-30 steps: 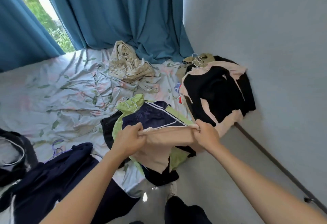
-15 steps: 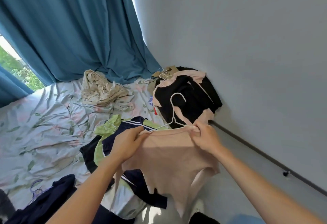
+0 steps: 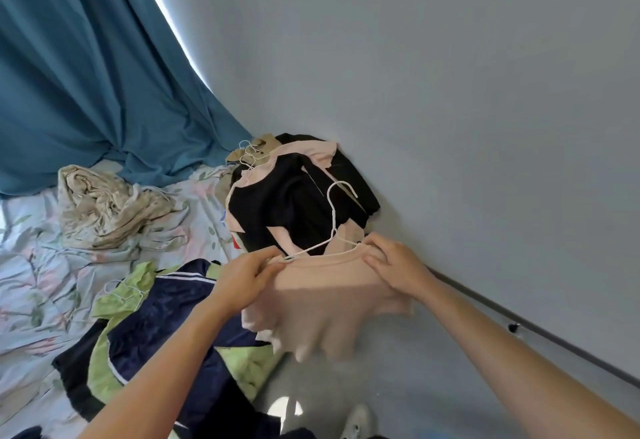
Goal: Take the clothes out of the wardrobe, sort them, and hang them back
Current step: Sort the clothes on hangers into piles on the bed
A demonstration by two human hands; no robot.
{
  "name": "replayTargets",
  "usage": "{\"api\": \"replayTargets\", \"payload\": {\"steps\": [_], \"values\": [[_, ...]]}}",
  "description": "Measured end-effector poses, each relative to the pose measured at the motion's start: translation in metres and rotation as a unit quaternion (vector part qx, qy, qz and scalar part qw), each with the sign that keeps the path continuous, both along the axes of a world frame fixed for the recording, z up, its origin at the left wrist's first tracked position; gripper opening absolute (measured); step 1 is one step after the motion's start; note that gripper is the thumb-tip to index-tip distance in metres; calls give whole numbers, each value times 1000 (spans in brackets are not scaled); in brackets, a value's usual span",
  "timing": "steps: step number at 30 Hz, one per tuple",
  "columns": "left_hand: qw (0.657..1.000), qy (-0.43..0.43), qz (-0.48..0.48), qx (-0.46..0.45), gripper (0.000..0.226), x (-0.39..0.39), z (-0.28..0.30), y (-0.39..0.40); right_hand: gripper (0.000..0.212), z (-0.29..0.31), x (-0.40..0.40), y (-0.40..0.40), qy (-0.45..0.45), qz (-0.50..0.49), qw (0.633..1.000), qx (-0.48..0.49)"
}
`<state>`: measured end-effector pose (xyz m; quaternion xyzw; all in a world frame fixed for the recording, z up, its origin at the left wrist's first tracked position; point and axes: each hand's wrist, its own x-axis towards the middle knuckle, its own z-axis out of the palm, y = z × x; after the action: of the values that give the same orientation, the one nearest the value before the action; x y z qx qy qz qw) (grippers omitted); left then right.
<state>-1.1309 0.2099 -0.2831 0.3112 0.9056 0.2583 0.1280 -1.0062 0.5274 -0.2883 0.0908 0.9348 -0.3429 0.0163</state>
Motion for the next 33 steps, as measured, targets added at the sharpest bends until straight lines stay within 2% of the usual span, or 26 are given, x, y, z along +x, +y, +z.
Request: {"api": "replayTargets", "payload": {"steps": [3, 6, 8, 12, 15, 19, 22, 28, 33], "values": [[995, -92, -39, 21, 12, -18, -4, 31, 10, -2, -28, 40, 14, 12, 1000, -10], [989, -138, -46, 35, 22, -41, -8, 52, 5, -5, -60, 63, 20, 7, 999, -32], [989, -139, -26, 45, 33, -61, -13, 62, 11, -6, -82, 71, 25, 3, 999, -38], [991, -103, 29, 75, 51, -109, -24, 80, 8, -11, -134, 88, 29, -4, 999, -35], [987, -111, 42, 112, 54, -153, -30, 98, 7, -16, -176, 104, 20, -30, 999, -16], [979, -139, 43, 141, 56, -201, -34, 118, 27, -15, -228, 124, -5, -54, 998, 31], [976, -148, 60, 151, 56, -239, -32, 123, 31, -13, -269, 132, 0, -48, 998, 39], [964, -167, 116, 169, 53, -286, -37, 122, 18, -28, -350, 133, 18, -10, 997, 76], [947, -198, 191, 165, 53, -317, -69, 126, 23, -52, -423, 140, -1, 49, 996, 75]]}}
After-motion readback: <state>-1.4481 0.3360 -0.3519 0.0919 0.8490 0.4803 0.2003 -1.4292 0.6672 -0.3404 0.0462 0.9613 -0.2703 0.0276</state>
